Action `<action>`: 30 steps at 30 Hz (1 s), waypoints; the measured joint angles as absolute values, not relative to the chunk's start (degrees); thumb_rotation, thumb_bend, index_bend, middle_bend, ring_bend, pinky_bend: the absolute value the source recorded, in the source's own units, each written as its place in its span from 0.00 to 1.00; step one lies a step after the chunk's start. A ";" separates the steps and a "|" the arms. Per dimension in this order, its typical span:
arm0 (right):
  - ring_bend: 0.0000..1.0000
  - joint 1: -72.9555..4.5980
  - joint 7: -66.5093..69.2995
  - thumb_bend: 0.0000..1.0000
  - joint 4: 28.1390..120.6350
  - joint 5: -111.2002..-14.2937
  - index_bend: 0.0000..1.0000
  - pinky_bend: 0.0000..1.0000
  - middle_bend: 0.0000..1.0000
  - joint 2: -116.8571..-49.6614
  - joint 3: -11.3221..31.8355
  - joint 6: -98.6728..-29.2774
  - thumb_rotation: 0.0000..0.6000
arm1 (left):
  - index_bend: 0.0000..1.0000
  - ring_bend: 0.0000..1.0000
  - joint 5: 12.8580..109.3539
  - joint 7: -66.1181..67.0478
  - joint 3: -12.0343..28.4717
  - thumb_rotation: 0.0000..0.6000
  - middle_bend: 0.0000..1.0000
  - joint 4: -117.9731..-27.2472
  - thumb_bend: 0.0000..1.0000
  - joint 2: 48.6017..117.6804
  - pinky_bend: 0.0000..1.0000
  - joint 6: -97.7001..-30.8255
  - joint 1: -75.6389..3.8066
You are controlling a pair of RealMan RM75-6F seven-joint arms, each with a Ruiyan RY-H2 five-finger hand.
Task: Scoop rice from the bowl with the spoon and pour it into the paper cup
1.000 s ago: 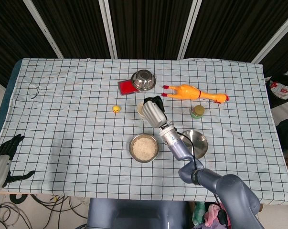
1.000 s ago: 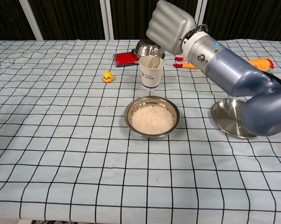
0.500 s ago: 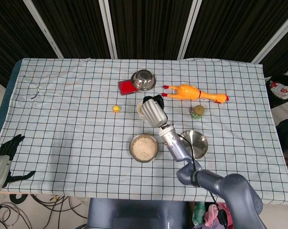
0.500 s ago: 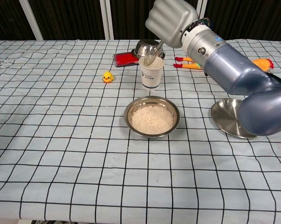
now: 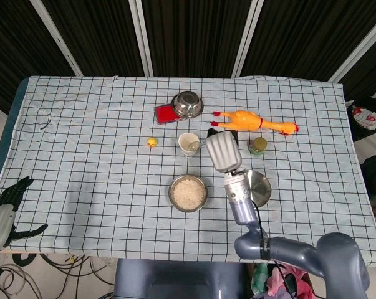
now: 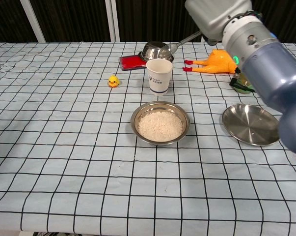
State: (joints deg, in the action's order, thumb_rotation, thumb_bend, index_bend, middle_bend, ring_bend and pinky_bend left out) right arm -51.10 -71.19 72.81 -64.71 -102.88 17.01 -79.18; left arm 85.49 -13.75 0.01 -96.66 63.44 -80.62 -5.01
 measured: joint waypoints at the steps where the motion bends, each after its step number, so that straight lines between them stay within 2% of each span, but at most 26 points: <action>1: 1.00 -49.56 -71.22 0.50 75.89 -64.36 0.71 1.00 1.00 -101.34 16.69 -80.14 1.00 | 0.00 0.00 85.61 -13.94 -0.09 1.00 0.00 -96.75 0.01 63.46 0.00 -80.62 -4.98; 7: 1.00 -39.67 -69.69 0.50 88.97 -62.91 0.71 1.00 1.00 -93.06 12.21 -85.25 1.00 | 0.00 0.00 86.66 -13.38 -0.47 1.00 0.00 -96.34 0.01 63.72 0.00 -81.17 -4.80; 12: 1.00 -33.16 -66.95 0.50 92.79 -61.98 0.71 1.00 1.00 -89.97 6.58 -88.05 1.00 | 0.00 0.00 87.44 -12.30 -0.90 1.00 0.00 -95.75 0.01 64.02 0.00 -81.40 -4.70; 19: 1.00 -29.01 -65.14 0.50 89.85 -59.79 0.71 1.00 1.00 -91.54 2.62 -88.29 1.00 | 0.00 0.00 88.06 -11.35 -1.55 1.00 0.00 -95.14 0.01 64.09 0.00 -81.60 -4.43; 30: 1.00 -26.94 -64.02 0.49 81.25 -57.33 0.68 1.00 1.00 -97.29 2.86 -86.99 1.00 | 0.00 0.00 87.85 -10.64 -1.61 1.00 0.00 -95.07 0.01 64.08 0.00 -81.34 -4.48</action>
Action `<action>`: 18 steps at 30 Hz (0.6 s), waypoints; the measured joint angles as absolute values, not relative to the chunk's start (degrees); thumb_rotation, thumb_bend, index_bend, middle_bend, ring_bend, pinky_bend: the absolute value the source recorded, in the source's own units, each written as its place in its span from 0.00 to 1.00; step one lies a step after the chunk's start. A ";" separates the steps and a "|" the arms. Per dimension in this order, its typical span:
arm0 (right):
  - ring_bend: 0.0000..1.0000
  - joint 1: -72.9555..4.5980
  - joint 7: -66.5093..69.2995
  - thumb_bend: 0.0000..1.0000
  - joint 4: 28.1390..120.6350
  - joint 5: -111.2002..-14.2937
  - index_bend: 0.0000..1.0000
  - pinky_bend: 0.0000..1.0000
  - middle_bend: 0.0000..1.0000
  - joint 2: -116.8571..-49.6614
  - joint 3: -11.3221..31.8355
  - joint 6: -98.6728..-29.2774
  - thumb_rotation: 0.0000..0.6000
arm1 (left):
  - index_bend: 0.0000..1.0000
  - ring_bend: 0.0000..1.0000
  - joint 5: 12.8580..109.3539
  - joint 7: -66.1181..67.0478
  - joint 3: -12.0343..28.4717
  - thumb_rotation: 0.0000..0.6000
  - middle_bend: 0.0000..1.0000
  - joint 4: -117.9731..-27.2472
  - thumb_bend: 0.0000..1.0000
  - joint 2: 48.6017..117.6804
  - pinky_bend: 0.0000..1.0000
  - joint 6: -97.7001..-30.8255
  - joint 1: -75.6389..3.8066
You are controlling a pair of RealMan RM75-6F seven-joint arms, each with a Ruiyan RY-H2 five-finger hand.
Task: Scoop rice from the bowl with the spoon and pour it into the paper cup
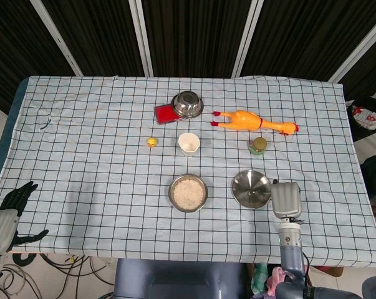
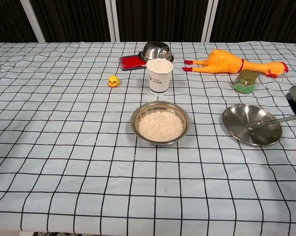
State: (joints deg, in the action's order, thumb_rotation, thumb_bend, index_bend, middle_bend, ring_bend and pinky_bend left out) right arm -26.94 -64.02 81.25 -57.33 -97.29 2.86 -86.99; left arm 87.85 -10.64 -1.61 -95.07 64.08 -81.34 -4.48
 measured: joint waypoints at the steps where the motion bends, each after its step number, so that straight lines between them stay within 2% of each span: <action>1: 1.00 -26.82 -63.96 0.49 80.86 -57.29 0.66 1.00 1.00 -97.69 3.01 -86.95 1.00 | 0.00 0.00 87.83 -10.67 -1.61 1.00 0.00 -95.09 0.01 64.06 0.00 -81.29 -4.49; 6: 1.00 -26.36 -63.91 0.44 79.45 -57.22 0.48 1.00 1.00 -98.76 3.48 -86.88 1.00 | 0.00 0.00 87.85 -10.54 -1.68 1.00 0.00 -95.15 0.01 64.01 0.00 -81.09 -4.58; 11: 1.00 -25.59 -63.38 0.33 78.68 -57.40 0.20 1.00 1.00 -99.18 3.63 -86.86 1.00 | 0.00 0.00 87.82 -10.38 -1.64 1.00 0.00 -95.09 0.01 63.96 0.00 -81.23 -4.54; 14: 1.00 -25.19 -62.86 0.29 78.82 -58.20 0.12 1.00 1.00 -98.98 3.44 -87.14 1.00 | 0.00 0.00 87.90 -10.27 -1.64 1.00 0.00 -95.01 0.01 64.04 0.00 -81.33 -4.53; 18: 1.00 -24.37 -61.89 0.28 80.00 -59.46 0.11 1.00 1.00 -98.03 3.03 -87.85 1.00 | 0.00 0.00 87.97 -10.18 -1.62 1.00 0.00 -94.92 0.01 64.09 0.00 -81.39 -4.55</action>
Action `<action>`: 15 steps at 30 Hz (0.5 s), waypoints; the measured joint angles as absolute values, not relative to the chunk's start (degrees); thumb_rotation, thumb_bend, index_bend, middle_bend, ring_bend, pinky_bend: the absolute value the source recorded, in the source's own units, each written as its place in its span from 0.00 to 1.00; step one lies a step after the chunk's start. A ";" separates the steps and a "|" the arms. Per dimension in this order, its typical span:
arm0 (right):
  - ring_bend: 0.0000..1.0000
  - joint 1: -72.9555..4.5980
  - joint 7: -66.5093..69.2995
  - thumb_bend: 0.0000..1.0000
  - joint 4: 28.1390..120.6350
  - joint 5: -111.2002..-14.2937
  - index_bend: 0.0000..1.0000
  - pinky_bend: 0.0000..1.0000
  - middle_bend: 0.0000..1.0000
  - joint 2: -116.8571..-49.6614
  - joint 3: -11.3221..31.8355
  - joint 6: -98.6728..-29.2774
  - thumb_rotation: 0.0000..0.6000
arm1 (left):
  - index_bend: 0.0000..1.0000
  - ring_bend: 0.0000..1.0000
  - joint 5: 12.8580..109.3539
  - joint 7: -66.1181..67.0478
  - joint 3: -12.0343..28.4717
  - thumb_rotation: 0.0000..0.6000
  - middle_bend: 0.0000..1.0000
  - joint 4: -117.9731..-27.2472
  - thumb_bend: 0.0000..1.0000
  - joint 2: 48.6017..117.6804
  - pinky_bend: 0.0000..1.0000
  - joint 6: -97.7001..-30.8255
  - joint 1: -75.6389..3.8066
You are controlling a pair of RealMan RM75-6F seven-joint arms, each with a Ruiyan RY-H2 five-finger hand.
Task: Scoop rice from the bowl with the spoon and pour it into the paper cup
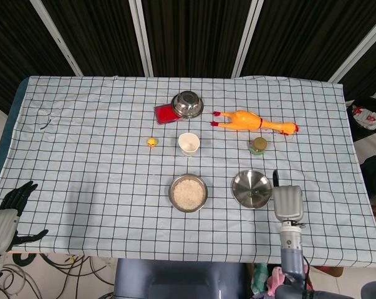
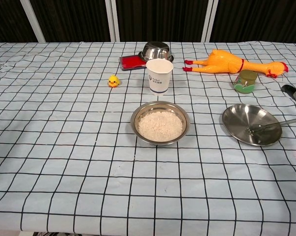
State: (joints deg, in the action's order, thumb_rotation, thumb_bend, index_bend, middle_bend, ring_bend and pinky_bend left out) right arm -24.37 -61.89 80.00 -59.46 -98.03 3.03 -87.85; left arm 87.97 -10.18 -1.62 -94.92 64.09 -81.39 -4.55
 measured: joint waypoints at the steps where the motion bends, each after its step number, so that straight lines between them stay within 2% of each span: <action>1: 1.00 -24.12 -61.55 0.28 80.51 -60.01 0.11 1.00 0.99 -97.57 2.81 -88.10 1.00 | 0.00 0.00 88.04 -10.07 -1.63 1.00 0.00 -94.85 0.01 64.10 0.00 -81.40 -4.56; 3: 1.00 -23.72 -60.82 0.27 81.39 -61.15 0.11 0.99 0.95 -96.67 2.36 -88.58 1.00 | 0.00 0.00 88.23 -9.84 -1.70 1.00 0.00 -94.69 0.01 64.10 0.00 -81.41 -4.59; 6: 0.90 -22.90 -59.30 0.27 83.15 -63.85 0.06 0.88 0.79 -94.30 1.16 -89.72 1.00 | 0.00 0.00 88.67 -9.56 -1.82 1.00 0.00 -94.44 0.01 64.07 0.00 -81.64 -4.56; 9: 0.65 -21.91 -57.29 0.26 85.14 -67.54 0.00 0.63 0.52 -90.53 -0.64 -91.23 1.00 | 0.00 0.00 89.10 -8.99 -1.88 1.00 0.00 -93.97 0.01 64.11 0.00 -82.16 -4.45; 11: 0.41 -21.00 -55.19 0.24 86.70 -70.23 0.00 0.43 0.30 -87.15 -1.99 -92.58 1.00 | 0.00 0.00 89.32 -8.15 -1.82 1.00 0.00 -93.46 0.01 64.19 0.00 -82.52 -4.40; 14: 0.14 -19.49 -50.51 0.19 89.16 -73.43 0.00 0.25 0.09 -81.99 -3.88 -94.18 1.00 | 0.00 0.00 89.45 -5.65 -1.59 1.00 0.00 -92.41 0.01 64.55 0.00 -83.17 -4.29; 15: 0.10 -19.01 -48.73 0.17 89.95 -74.15 0.00 0.24 0.06 -80.41 -4.44 -94.51 1.00 | 0.00 0.00 89.40 -4.77 -1.50 1.00 0.00 -92.12 0.01 64.70 0.00 -83.35 -4.24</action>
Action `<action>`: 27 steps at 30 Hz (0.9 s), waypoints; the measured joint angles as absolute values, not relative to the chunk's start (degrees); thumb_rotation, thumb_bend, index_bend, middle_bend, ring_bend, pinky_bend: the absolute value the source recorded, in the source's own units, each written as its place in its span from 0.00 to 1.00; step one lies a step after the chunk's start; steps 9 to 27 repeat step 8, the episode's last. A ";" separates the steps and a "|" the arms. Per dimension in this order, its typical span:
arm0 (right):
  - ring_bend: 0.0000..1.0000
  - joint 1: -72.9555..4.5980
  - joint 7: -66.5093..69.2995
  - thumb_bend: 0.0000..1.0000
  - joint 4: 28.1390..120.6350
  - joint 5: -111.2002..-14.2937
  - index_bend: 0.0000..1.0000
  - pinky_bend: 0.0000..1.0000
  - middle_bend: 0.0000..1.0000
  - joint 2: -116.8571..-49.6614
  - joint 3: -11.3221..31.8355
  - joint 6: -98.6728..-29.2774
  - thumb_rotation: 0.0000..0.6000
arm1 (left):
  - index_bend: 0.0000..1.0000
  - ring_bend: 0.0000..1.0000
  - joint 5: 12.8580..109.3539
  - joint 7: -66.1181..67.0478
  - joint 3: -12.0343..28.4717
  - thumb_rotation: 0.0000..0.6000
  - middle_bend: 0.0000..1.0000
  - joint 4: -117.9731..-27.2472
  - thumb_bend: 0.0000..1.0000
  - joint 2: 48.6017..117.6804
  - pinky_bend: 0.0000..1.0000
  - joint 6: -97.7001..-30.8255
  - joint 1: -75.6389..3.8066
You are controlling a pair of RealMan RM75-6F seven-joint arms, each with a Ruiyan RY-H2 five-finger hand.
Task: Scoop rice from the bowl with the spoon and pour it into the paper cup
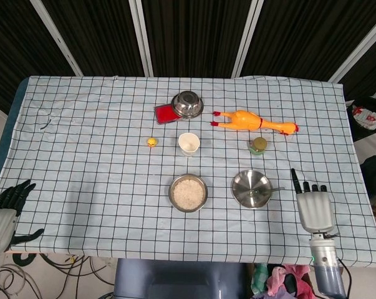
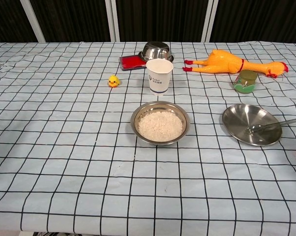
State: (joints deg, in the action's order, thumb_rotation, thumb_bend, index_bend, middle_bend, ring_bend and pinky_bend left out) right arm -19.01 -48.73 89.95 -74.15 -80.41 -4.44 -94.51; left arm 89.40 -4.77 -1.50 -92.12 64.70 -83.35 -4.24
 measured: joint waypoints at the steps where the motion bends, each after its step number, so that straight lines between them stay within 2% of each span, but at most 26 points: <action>1: 0.07 -18.38 -46.11 0.15 91.04 -75.00 0.00 0.24 0.03 -78.26 -5.19 -94.82 1.00 | 0.00 0.00 89.23 -3.56 -1.36 1.00 0.00 -91.79 0.01 64.87 0.00 -83.55 -4.16; 4: 0.03 -16.66 -38.75 0.12 93.40 -77.04 0.00 0.23 0.00 -72.72 -7.06 -95.51 1.00 | 0.00 0.00 88.61 -0.17 -0.95 1.00 0.00 -91.08 0.01 65.27 0.00 -84.12 -3.92; 8: 0.03 -14.25 -28.99 0.12 94.33 -80.33 0.00 0.23 0.00 -66.90 -9.30 -96.66 1.00 | 0.00 0.00 87.83 4.31 -0.38 1.00 0.00 -90.34 0.01 65.79 0.00 -85.24 -3.47; 27: 0.03 -14.25 -28.99 0.12 94.33 -80.33 0.00 0.23 0.00 -66.90 -9.30 -96.66 1.00 | 0.00 0.00 87.83 4.31 -0.38 1.00 0.00 -90.34 0.01 65.79 0.00 -85.24 -3.47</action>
